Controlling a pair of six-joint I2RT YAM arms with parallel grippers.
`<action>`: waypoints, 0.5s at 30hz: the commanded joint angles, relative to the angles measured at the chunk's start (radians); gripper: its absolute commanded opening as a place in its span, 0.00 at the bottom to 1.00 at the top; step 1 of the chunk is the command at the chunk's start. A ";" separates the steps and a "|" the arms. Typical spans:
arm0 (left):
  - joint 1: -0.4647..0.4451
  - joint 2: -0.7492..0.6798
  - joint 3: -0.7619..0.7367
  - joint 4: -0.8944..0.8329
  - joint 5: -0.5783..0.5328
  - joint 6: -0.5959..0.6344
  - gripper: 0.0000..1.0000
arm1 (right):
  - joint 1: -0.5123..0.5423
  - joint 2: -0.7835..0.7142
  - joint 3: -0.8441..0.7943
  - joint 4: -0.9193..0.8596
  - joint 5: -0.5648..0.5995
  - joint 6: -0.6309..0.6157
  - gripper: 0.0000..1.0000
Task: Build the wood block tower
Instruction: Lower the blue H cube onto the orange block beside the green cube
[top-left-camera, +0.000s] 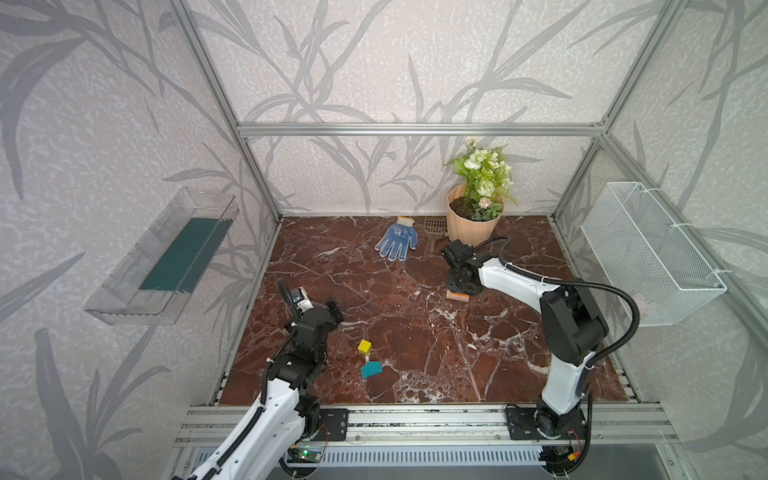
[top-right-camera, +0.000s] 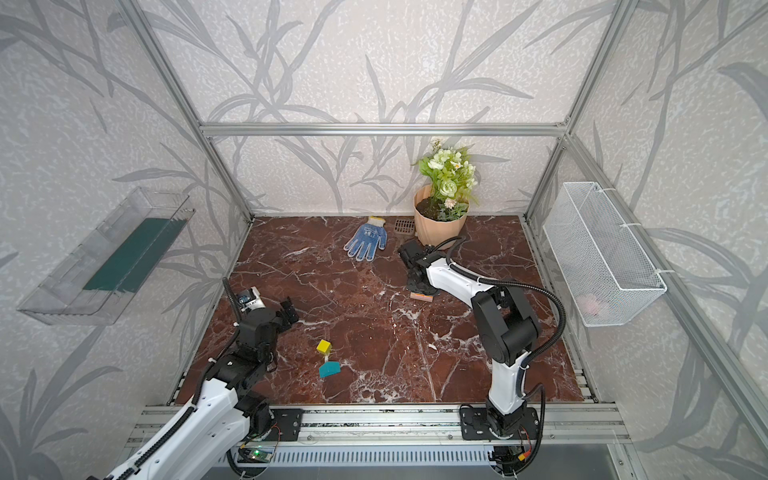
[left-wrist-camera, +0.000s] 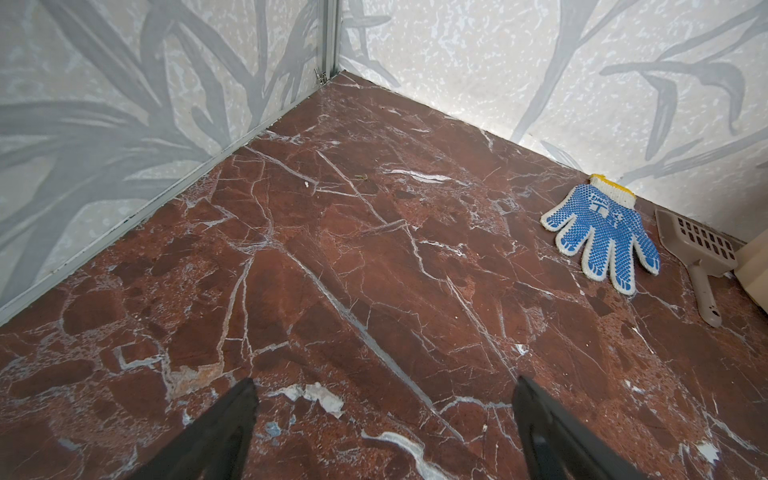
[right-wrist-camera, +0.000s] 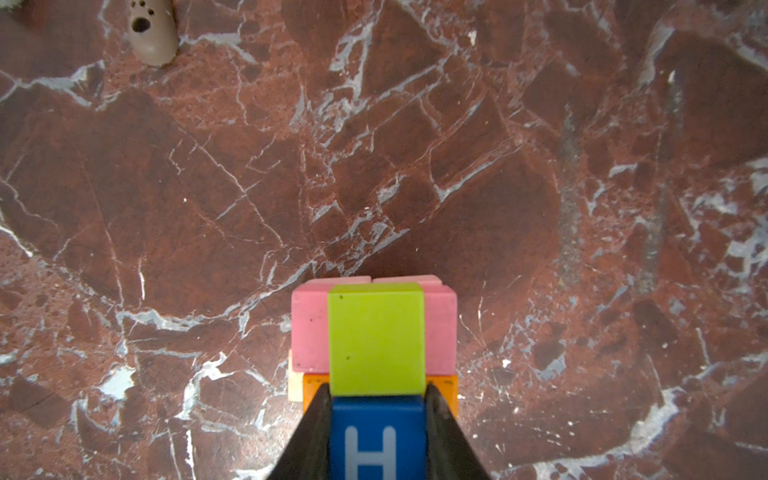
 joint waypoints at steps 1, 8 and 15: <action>0.004 -0.007 -0.011 0.016 -0.011 0.002 0.95 | -0.004 0.014 0.025 -0.023 0.001 -0.011 0.04; 0.004 -0.009 -0.011 0.016 -0.009 0.002 0.95 | -0.004 0.017 0.031 -0.030 0.003 -0.012 0.12; 0.004 -0.009 -0.011 0.016 -0.009 0.003 0.95 | -0.005 0.012 0.027 -0.028 0.001 -0.011 0.24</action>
